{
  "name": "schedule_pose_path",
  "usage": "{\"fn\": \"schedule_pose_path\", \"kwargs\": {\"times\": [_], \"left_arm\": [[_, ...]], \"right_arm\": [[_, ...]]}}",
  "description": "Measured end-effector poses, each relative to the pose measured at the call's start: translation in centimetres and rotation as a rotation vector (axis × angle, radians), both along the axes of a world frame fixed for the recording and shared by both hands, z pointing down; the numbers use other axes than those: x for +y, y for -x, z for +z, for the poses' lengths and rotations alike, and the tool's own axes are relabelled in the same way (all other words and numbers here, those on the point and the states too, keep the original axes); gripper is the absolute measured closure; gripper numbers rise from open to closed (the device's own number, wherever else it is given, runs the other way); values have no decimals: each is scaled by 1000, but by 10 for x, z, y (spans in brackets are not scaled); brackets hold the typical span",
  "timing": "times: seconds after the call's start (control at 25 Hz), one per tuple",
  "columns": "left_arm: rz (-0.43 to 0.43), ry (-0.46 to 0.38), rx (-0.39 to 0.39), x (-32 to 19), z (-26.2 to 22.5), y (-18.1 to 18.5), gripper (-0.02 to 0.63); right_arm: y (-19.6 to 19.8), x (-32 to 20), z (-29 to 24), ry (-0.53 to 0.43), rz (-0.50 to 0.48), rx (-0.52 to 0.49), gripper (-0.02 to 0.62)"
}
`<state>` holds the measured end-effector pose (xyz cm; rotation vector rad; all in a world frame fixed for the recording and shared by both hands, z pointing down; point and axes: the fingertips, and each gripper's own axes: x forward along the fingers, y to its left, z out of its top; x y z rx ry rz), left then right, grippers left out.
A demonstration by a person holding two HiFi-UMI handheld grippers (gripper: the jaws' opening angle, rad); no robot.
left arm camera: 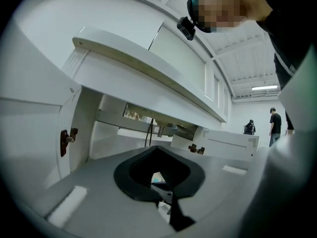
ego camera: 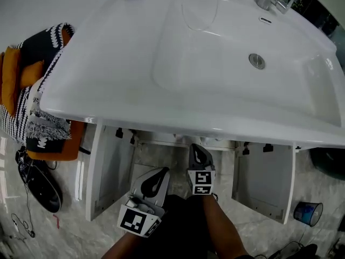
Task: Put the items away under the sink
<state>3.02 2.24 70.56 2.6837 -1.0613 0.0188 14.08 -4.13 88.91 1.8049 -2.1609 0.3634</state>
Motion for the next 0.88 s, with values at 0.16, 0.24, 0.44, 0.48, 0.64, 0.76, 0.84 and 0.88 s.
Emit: {"fn": "schedule_pose_path", "kwargs": {"times": [0.16,0.24,0.44,0.48,0.64,0.76,0.84,0.88], "left_arm": [[-12,23,-28,6,-29,5,598],[-23,41,-37,9,-46,9,598],[-34,71,-51,19,-94,14,598],[-34,74,-49,20,-105,14,598],[-44,94,-44,24,-150,18,598],[-61,85,-51,27,-186,22,598],[-62,94,-62,34,-205,23,598],[-64,96,-69,38,-215,24,598]], "right_arm": [[0,22,-21,91,4,-14,578],[2,28,-39,104,9,-26,578],[8,38,-83,155,-1,-34,580],[10,40,-93,162,-3,-34,579],[20,49,-135,186,-28,-28,579],[25,58,-170,198,-39,-31,580],[25,66,-194,208,-40,-34,580],[25,70,-206,212,-40,-34,580]]}}
